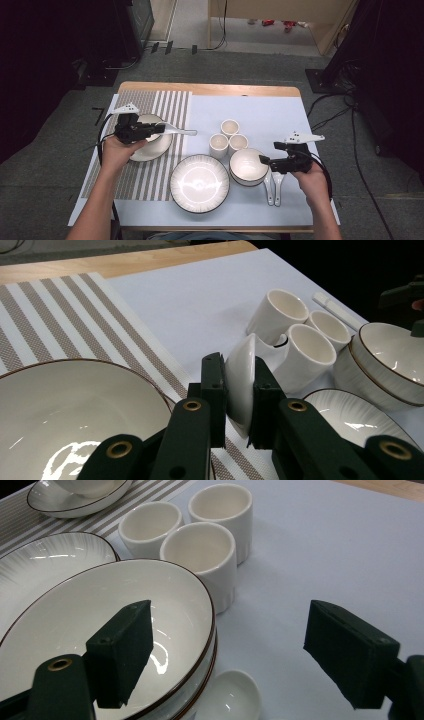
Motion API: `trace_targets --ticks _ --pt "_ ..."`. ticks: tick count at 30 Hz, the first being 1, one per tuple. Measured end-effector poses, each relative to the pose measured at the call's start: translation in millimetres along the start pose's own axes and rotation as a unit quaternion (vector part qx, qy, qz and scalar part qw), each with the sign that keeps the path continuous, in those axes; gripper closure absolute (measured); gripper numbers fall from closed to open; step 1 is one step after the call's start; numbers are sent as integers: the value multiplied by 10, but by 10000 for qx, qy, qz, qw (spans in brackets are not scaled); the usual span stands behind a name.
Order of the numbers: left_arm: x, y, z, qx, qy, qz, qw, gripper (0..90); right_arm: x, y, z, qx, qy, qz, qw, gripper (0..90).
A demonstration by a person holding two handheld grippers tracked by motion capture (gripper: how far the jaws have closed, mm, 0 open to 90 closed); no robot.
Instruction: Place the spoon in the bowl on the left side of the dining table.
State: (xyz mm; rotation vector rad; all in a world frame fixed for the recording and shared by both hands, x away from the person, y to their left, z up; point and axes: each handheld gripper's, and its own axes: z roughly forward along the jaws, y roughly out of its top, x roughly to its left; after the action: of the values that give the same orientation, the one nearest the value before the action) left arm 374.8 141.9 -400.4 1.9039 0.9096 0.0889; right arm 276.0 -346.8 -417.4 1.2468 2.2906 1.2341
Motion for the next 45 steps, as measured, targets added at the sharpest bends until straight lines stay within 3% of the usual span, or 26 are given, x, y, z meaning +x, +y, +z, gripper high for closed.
trace_targets --ticks 11,26,29,45 --pt "94 -26 7 -33 77 -107 9999 826 -35 -27 -38 -22 -46 89 9999 195" --pt "154 -50 -12 -70 251 -70 9996 826 -119 -61 -109 -100 -135 217 9996 195" --pt "194 -61 -23 -89 219 -180 9996 826 -136 -71 -118 -114 -150 245 9995 195" --pt "295 -114 -14 -37 397 -276 9988 826 -232 -133 -147 -129 -242 437 9987 195"
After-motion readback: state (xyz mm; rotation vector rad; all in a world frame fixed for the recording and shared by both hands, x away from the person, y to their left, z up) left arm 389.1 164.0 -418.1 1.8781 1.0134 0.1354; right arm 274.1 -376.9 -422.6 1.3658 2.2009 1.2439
